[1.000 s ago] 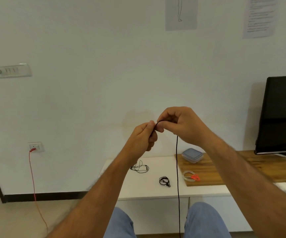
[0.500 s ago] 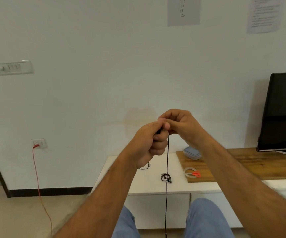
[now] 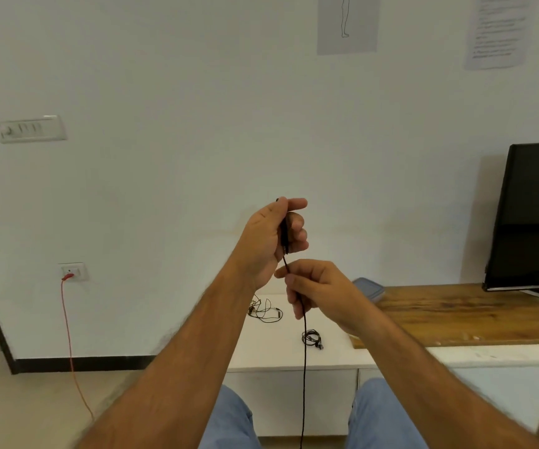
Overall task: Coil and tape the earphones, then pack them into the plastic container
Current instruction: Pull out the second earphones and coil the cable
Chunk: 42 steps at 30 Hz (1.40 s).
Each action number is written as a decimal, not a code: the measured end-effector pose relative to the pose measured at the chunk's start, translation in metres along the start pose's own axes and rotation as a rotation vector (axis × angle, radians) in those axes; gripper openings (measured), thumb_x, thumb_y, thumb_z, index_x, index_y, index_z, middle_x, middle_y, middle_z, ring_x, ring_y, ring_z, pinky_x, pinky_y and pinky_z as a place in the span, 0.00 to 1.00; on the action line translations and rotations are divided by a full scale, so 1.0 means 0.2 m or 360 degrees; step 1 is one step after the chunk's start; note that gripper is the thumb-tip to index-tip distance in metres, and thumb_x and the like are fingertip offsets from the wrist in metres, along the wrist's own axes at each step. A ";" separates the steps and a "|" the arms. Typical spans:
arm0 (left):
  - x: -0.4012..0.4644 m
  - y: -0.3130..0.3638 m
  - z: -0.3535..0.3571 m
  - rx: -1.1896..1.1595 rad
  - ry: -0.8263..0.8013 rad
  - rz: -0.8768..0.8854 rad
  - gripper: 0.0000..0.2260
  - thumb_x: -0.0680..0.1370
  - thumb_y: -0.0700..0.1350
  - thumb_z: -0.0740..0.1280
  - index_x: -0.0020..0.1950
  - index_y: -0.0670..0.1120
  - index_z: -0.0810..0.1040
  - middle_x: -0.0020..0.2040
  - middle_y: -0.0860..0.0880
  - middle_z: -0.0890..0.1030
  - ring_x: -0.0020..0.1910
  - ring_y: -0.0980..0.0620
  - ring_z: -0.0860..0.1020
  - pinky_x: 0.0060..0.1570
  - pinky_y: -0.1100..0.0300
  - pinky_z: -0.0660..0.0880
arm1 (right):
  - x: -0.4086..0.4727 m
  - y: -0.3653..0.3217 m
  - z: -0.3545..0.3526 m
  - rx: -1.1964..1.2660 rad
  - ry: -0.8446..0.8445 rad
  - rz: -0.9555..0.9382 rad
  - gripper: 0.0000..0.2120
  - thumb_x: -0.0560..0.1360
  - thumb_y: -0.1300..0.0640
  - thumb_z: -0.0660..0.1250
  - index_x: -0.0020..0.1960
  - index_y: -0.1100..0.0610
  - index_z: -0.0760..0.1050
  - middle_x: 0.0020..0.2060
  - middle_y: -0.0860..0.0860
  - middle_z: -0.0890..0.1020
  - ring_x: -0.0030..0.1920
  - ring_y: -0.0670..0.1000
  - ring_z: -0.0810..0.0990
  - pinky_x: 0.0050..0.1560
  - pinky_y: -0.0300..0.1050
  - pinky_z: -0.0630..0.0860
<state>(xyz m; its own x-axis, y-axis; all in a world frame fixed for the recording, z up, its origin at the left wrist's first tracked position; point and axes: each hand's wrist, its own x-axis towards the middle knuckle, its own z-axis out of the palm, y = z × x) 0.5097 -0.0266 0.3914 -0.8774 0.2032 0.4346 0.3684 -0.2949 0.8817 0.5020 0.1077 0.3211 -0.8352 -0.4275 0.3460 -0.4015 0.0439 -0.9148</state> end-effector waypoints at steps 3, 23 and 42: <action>0.00 0.00 -0.01 0.0180 0.0044 0.0082 0.15 0.85 0.47 0.52 0.53 0.44 0.77 0.34 0.51 0.79 0.34 0.52 0.80 0.41 0.56 0.81 | -0.04 -0.03 0.00 -0.0059 -0.0040 0.0033 0.08 0.80 0.62 0.63 0.55 0.57 0.80 0.32 0.53 0.77 0.30 0.53 0.77 0.35 0.48 0.78; -0.10 -0.11 0.01 0.0616 -0.0013 -0.0127 0.18 0.85 0.49 0.55 0.39 0.45 0.75 0.28 0.52 0.66 0.26 0.54 0.59 0.28 0.60 0.57 | 0.00 -0.34 -0.21 -0.1047 0.0299 -0.0647 0.05 0.72 0.63 0.72 0.46 0.56 0.78 0.29 0.52 0.76 0.28 0.45 0.69 0.33 0.38 0.70; -0.12 -0.10 0.08 -0.0325 -0.0153 -0.0315 0.14 0.84 0.50 0.54 0.48 0.43 0.73 0.30 0.51 0.66 0.24 0.56 0.62 0.24 0.65 0.61 | -0.05 0.04 -0.02 0.0238 0.0244 -0.0057 0.13 0.80 0.65 0.63 0.39 0.56 0.80 0.30 0.54 0.79 0.30 0.53 0.76 0.33 0.48 0.75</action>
<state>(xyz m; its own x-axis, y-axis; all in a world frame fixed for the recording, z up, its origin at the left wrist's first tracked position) 0.5295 -0.0108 0.3665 -0.8893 0.3600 0.2820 0.1152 -0.4205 0.9000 0.5054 0.1154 0.3122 -0.8733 -0.2837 0.3960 -0.3812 -0.1081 -0.9182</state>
